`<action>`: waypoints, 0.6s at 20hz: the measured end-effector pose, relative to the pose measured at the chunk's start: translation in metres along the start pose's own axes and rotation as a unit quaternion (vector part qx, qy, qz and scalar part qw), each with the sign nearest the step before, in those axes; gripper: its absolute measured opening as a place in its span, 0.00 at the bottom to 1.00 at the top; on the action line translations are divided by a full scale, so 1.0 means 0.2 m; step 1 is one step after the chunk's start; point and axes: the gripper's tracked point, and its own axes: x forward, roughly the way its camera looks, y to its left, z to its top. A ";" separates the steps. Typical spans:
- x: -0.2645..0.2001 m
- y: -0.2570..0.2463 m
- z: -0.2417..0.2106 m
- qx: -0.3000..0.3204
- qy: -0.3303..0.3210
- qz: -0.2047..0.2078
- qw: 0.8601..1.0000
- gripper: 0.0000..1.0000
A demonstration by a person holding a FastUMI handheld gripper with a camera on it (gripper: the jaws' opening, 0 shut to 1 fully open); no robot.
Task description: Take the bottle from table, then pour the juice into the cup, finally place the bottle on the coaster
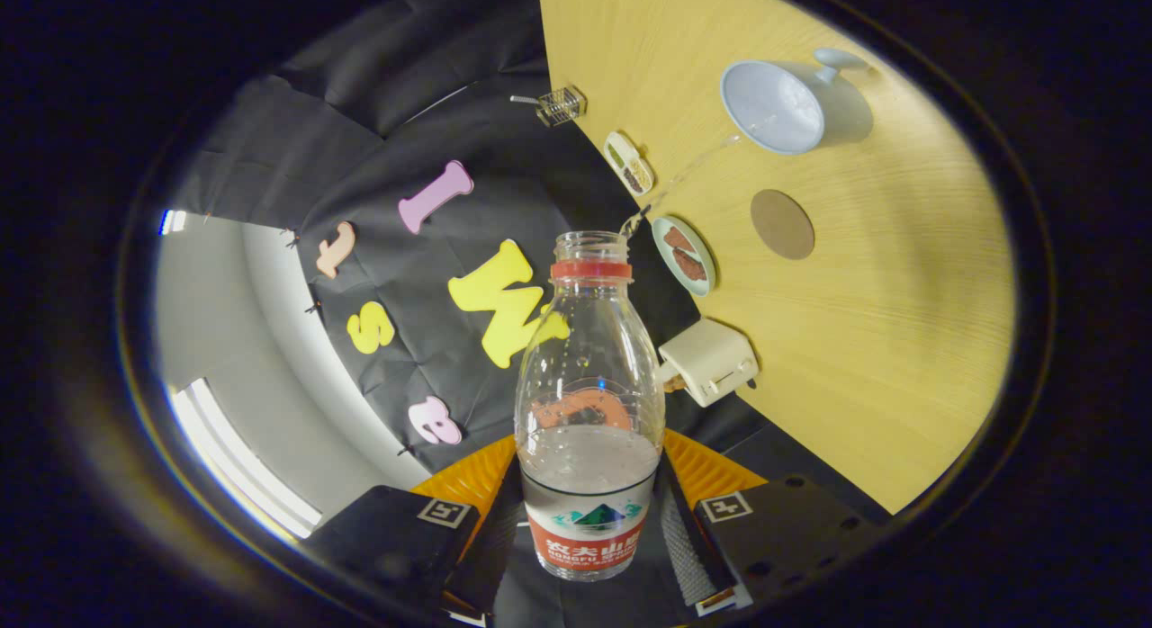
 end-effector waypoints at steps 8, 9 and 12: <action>-0.01 0.12 0.07 0.042 -0.008 0.012 0.999 0.77; -0.01 0.13 0.08 0.047 -0.009 0.013 0.999 0.77; -0.01 0.11 0.12 0.059 -0.010 0.005 0.998 0.77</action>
